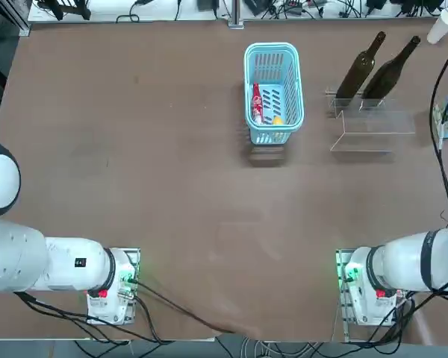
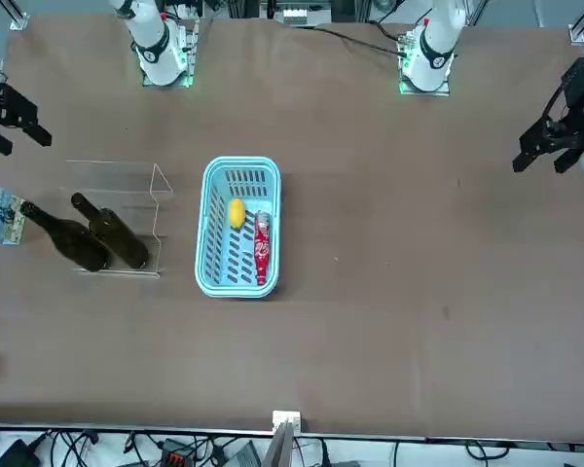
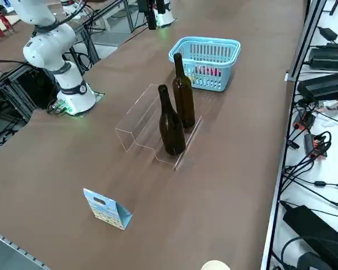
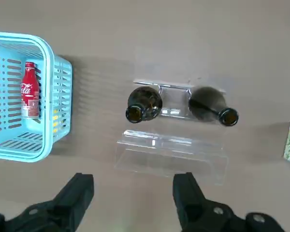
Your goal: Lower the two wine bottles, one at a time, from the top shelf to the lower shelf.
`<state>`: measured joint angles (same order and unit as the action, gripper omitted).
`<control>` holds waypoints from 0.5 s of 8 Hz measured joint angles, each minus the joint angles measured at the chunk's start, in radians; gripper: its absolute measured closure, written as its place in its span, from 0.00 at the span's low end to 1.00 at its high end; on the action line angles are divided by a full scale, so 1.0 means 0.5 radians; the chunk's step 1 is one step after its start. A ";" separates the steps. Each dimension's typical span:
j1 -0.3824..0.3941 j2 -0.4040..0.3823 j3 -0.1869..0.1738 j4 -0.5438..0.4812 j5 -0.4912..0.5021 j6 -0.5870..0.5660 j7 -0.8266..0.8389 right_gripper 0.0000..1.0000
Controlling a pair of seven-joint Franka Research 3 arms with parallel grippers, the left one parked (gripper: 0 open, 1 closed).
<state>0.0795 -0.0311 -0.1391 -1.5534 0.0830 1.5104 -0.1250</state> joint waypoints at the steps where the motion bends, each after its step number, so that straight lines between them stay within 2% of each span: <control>1: 0.001 -0.024 0.002 -0.049 -0.013 0.022 0.044 0.00; 4: 0.003 -0.080 0.074 -0.225 -0.147 0.228 0.132 0.00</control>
<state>0.0808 -0.0713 -0.1020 -1.6656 0.0093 1.6245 -0.0589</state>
